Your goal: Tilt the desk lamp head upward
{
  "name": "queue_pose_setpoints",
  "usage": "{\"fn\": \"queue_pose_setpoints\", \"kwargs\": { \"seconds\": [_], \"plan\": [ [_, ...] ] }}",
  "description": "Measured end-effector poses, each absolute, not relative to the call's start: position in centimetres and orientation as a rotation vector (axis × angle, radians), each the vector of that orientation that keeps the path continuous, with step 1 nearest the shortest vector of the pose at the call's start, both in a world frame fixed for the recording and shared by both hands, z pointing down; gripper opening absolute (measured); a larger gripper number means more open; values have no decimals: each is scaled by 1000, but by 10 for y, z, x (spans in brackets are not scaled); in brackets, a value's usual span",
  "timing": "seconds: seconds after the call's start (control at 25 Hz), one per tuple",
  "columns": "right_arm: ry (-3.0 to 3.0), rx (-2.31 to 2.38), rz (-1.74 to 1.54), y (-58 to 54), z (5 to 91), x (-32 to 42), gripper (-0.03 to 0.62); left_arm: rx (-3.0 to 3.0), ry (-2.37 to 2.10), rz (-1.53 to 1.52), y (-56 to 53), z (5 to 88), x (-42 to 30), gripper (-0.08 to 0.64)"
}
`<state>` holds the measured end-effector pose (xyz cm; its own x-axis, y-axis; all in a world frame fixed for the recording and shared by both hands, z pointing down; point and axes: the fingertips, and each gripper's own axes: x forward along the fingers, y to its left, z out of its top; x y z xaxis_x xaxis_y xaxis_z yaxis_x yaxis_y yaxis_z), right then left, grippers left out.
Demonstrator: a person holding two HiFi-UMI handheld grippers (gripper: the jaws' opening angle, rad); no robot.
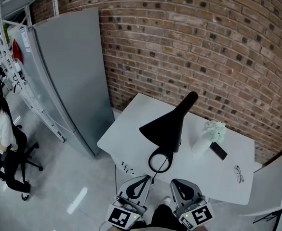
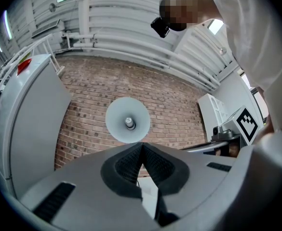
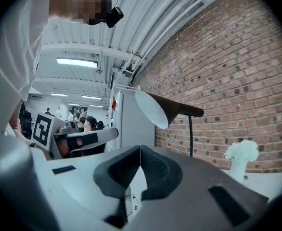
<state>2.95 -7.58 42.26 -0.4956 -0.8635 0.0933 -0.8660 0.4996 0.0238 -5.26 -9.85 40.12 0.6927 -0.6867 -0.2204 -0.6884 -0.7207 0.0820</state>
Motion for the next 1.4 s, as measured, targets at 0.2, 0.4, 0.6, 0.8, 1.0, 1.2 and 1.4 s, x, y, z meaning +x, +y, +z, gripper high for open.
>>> {"fn": "queue_pose_setpoints", "kwargs": {
  "seconds": [0.2, 0.4, 0.6, 0.8, 1.0, 1.2, 1.4],
  "plan": [
    [-2637, 1529, 33, -75, 420, 32, 17, -2876, 1164, 369, -99, 400, -51, 6],
    [-2636, 1534, 25, -74, 418, 36, 17, -2881, 1155, 373, -96, 398, -47, 6],
    [-2649, 1533, 26, -73, 415, 35, 17, -2879, 1164, 371, -95, 399, -48, 6],
    [-2652, 1529, 34, -71, 418, 34, 17, -2880, 1169, 365, -94, 401, -48, 6],
    [-2645, 1537, 40, -69, 421, 35, 17, -2884, 1161, 360, -92, 404, -48, 6],
    [-2638, 1546, 37, -67, 420, 37, 17, -2889, 1147, 369, -91, 402, -46, 6],
    [-2648, 1534, 30, -66, 421, 32, 17, -2883, 1151, 363, -89, 403, -50, 6]
  ]
}}
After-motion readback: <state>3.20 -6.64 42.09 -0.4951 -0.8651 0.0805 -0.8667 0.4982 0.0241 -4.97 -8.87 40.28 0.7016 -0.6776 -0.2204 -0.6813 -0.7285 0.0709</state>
